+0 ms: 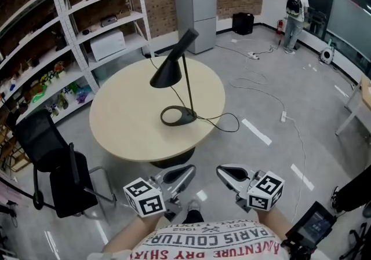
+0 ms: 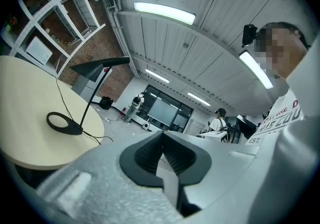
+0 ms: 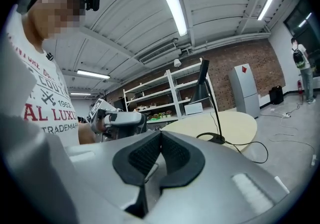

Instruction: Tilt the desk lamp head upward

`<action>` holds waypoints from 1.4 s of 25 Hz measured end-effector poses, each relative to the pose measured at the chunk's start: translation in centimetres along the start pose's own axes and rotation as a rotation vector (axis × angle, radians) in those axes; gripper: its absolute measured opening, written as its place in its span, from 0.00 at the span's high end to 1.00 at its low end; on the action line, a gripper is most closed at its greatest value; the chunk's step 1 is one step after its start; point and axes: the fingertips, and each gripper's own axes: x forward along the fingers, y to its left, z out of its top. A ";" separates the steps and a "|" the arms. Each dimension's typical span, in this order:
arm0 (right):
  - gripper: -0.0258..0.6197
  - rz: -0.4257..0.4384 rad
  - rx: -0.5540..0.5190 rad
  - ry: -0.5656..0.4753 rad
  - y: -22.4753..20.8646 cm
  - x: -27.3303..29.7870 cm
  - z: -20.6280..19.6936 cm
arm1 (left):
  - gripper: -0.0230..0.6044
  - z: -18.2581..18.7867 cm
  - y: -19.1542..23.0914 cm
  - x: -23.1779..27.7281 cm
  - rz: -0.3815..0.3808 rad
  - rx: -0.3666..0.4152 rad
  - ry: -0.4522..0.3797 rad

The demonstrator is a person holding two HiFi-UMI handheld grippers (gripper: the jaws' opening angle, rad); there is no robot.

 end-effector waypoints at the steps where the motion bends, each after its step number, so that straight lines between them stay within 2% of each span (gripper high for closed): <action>1: 0.96 -0.004 -0.001 -0.001 -0.8 0.7 0.5 | 0.96 0.8 1.0 0.4 0.002 0.006 0.000; 11: 0.96 -0.057 -0.036 -0.006 -10.0 9.6 5.0 | 0.96 8.5 12.9 2.9 0.046 0.030 -0.002; 13: 0.96 -0.059 -0.044 -0.010 -11.5 11.5 5.6 | 0.96 9.2 15.3 3.2 0.057 0.029 0.007; 16: 0.96 -0.066 -0.057 -0.015 -13.3 13.6 5.9 | 0.96 9.3 18.0 3.8 0.064 0.071 0.028; 18: 0.96 -0.069 -0.056 -0.020 -14.1 14.6 6.1 | 0.96 9.8 19.2 3.9 0.058 0.081 0.031; 28: 0.93 -0.115 -0.088 0.017 -16.5 16.9 4.5 | 0.96 9.6 22.1 3.7 0.054 0.029 0.020; 35: 0.84 -0.140 -0.157 0.036 -20.5 20.2 5.6 | 0.96 9.8 23.4 3.9 0.071 0.014 0.013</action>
